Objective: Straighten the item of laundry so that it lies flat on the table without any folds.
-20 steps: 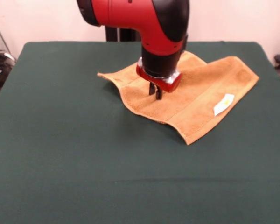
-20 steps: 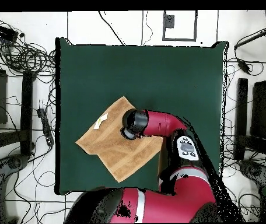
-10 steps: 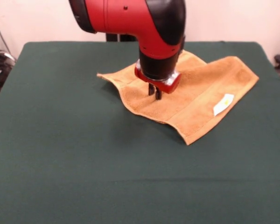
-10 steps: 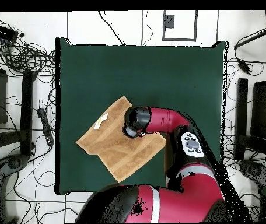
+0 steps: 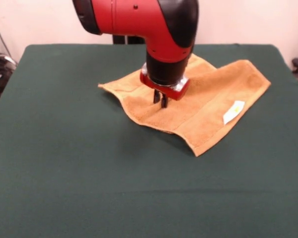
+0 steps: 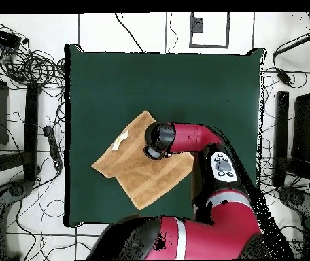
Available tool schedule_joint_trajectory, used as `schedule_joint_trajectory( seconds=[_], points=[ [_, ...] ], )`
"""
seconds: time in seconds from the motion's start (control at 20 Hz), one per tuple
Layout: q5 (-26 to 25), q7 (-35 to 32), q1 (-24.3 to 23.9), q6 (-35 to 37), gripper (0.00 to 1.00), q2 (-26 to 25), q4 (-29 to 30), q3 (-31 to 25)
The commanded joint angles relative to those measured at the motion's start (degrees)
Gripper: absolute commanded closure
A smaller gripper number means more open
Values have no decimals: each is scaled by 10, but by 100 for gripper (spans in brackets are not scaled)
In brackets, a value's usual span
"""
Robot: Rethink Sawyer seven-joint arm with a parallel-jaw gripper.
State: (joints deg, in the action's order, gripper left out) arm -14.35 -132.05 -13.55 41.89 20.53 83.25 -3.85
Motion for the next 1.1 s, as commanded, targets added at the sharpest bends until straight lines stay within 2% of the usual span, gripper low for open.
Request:
schedule_joint_trajectory(
  seconds=[0.05,0.4,0.75,0.8,1.0,1.1],
  points=[
    [-62,32,-22,-121,100,2,-91,-9],
    [-74,39,-32,-97,100,12,-98,-24],
    [-87,25,-38,-117,100,5,-100,-31],
    [-90,22,-39,-125,0,5,-97,-32],
    [-72,-53,-41,-208,0,-2,-61,-26],
    [-64,-79,-35,-220,0,4,-34,-15]
  ],
)
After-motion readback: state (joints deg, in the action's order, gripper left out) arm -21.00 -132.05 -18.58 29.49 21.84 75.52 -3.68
